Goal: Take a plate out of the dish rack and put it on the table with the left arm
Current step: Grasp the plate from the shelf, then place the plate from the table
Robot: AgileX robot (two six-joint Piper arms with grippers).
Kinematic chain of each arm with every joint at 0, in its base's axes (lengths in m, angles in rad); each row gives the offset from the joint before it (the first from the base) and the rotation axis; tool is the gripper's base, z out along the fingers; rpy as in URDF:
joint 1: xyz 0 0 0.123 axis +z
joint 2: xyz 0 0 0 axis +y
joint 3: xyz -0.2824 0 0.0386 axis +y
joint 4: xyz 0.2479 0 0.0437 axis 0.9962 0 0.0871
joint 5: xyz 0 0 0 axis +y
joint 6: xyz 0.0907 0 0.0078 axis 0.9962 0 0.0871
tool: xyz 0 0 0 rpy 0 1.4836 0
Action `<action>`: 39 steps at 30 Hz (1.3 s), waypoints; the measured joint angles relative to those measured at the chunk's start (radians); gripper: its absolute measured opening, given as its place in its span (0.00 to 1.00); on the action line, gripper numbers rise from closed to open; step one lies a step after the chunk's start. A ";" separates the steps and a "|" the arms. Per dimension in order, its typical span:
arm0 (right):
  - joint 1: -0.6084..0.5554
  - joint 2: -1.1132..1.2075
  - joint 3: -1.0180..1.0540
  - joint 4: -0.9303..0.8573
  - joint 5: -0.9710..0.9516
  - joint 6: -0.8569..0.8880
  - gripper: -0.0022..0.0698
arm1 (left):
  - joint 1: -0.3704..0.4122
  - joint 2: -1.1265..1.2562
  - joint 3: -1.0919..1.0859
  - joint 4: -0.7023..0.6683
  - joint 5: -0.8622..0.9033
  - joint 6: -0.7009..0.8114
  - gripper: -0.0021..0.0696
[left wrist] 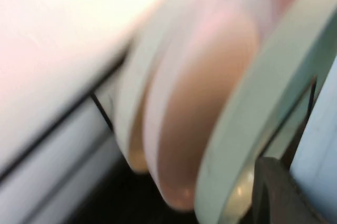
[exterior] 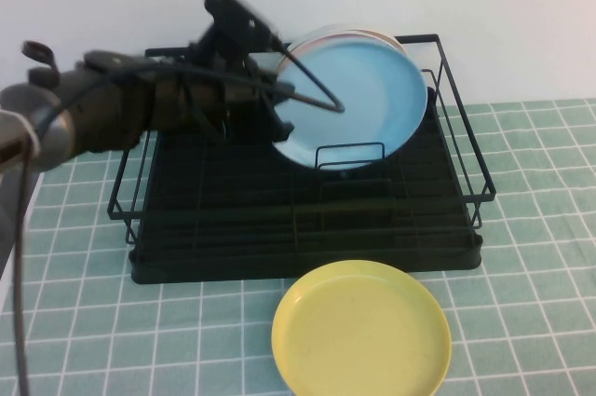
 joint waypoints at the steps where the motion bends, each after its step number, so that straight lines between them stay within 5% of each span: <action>1: 0.000 0.000 0.000 0.000 0.000 0.000 0.03 | 0.000 -0.024 0.000 -0.005 0.000 0.000 0.13; 11: 0.000 0.000 0.000 0.000 0.000 0.000 0.03 | 0.046 -0.316 0.000 0.014 0.162 -0.280 0.12; 22: 0.000 0.000 0.000 0.000 0.000 0.000 0.03 | 0.091 -0.505 -0.001 0.470 0.605 -1.074 0.12; 27: 0.000 0.000 0.000 0.000 0.000 0.000 0.03 | 0.091 -0.504 0.044 0.583 0.732 -1.237 0.12; 39: 0.000 0.000 0.000 0.000 0.000 0.000 0.03 | -0.022 -0.595 0.572 0.410 0.390 -1.316 0.12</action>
